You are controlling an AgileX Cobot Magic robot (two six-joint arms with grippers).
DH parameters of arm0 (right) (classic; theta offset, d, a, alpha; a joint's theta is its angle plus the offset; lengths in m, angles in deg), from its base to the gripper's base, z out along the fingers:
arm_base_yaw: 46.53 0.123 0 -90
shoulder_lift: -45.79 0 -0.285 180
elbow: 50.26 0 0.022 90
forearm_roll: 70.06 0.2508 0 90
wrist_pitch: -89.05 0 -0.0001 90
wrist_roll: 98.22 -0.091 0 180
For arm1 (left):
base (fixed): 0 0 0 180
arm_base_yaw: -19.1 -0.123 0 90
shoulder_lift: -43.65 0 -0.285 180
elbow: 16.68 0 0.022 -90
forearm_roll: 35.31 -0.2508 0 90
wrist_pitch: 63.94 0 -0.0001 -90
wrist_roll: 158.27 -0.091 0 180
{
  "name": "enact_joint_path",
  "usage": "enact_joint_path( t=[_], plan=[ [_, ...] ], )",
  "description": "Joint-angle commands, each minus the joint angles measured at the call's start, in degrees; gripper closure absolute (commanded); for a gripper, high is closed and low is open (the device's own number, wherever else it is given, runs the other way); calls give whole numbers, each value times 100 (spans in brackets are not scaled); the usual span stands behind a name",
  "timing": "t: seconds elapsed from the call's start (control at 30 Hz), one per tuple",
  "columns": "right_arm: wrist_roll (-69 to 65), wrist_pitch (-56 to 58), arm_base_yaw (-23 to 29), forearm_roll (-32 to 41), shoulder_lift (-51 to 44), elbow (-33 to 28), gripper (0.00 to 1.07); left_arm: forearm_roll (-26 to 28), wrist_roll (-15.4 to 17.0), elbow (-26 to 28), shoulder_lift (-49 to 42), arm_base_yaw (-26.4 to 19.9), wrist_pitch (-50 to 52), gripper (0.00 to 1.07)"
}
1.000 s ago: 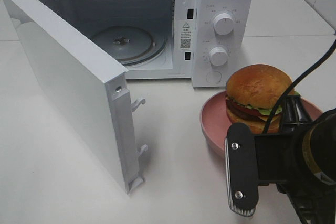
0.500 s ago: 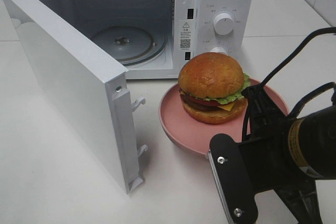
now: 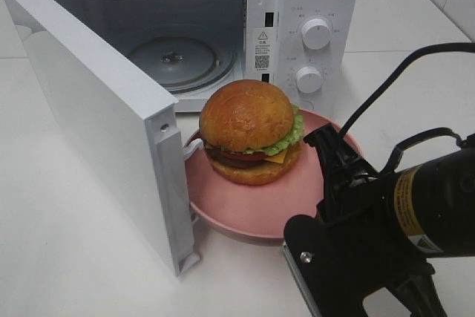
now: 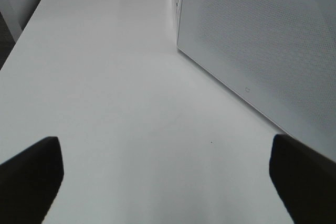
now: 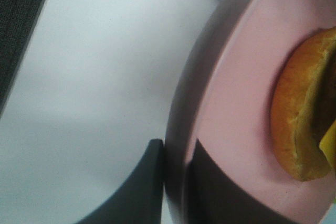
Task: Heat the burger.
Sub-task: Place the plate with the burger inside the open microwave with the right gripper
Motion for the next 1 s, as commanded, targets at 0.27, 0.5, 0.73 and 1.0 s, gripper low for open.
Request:
enact_joint_path(
  t=[0.27, 0.5, 0.73, 1.0],
  plan=[
    [1581, -751, -407, 957, -46, 40, 101, 29, 6, -6, -80, 0, 86, 6],
    [2802, -1049, -940, 1742, -46, 40, 101, 29, 6, -6, -80, 0, 86, 6],
    [3644, -1238, -1152, 2464, -46, 155, 101, 29, 6, -6, -80, 0, 86, 6],
    [4337, -1192, -1152, 3254, -46, 693, 101, 29, 6, -6, -80, 0, 86, 6]
  ],
)
